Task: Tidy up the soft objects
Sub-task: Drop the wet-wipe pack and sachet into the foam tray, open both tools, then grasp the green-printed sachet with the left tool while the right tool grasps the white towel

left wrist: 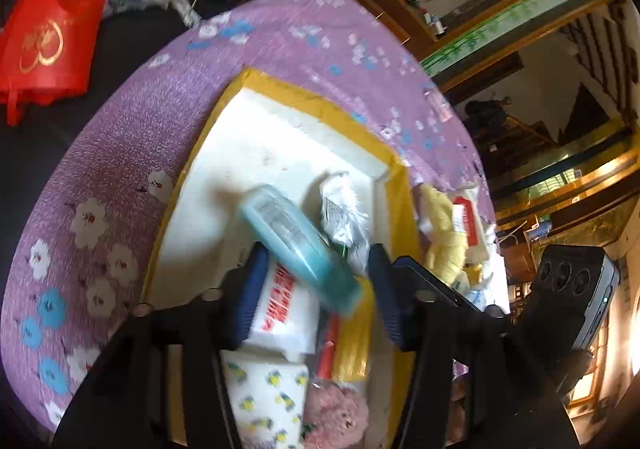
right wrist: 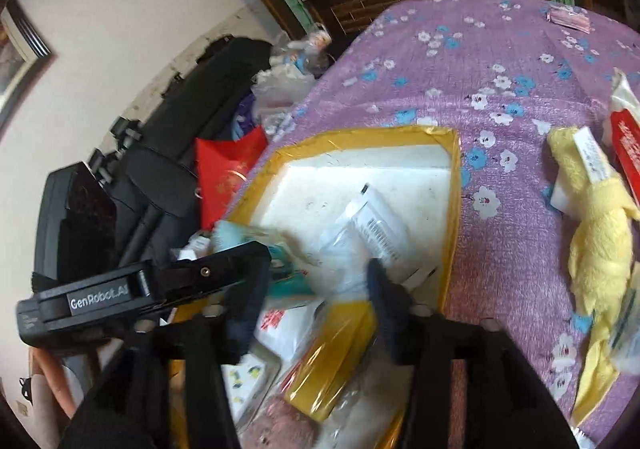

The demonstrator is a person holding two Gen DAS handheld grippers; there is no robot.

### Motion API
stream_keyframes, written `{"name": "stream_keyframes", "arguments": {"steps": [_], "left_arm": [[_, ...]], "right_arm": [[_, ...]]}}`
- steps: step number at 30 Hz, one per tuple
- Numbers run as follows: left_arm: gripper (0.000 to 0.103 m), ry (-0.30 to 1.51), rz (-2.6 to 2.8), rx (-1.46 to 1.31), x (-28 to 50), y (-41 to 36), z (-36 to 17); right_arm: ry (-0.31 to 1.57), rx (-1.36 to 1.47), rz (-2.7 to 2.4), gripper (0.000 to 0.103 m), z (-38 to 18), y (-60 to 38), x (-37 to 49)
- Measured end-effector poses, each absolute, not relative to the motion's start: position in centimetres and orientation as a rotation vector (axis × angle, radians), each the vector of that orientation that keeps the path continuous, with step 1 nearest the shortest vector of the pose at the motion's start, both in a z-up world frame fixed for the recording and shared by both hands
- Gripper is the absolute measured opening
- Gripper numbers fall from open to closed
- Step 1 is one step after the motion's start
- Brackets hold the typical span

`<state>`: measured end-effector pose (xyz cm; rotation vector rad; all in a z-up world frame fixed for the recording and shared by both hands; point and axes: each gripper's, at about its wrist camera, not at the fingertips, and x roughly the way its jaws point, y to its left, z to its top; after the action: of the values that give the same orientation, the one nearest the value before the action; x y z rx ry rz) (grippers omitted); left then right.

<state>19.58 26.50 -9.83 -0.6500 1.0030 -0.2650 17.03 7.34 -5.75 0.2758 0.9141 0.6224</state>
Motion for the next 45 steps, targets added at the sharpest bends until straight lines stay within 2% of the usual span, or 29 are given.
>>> {"name": "stream_keyframes", "arguments": {"steps": [6,10,16,20,23,28,37,45], "left_arm": [[0.056,0.825,-0.168,-0.631,12.8,25.2,-6.6],[0.056,0.748,-0.238,-0.496,8.1,20.6,-4.1],[0.056,0.765,-0.427,-0.383,5.8,12.8,-1.9],[0.056,0.783,-0.514,-0.306,4.9,7.7,-0.5],[0.056,0.801,-0.529,-0.275,4.4,5.9,-0.3],[0.056,0.865,-0.531,-0.243,4.3,4.4,-1.9],[0.056,1.041,-0.522,-0.281,7.8,2.9,-7.8],[0.055,1.111,-0.537,-0.257,12.0,0.1,-10.7]], "right_arm": [[0.825,0.39,0.739,0.057,-3.6,4.0,12.2],[0.773,0.394,0.778,0.057,-2.4,1.0,7.8],[0.711,0.35,0.705,0.058,-1.5,-3.8,2.2],[0.697,0.384,0.631,0.071,-1.4,-7.9,0.3],[0.692,0.411,0.558,0.076,-1.7,-10.5,-0.1],[0.715,0.463,0.455,0.077,-3.5,-13.5,0.6],[0.757,0.551,0.406,0.077,-6.2,-16.1,2.5],[0.76,0.554,0.391,0.077,-6.1,-17.1,5.5]]}}
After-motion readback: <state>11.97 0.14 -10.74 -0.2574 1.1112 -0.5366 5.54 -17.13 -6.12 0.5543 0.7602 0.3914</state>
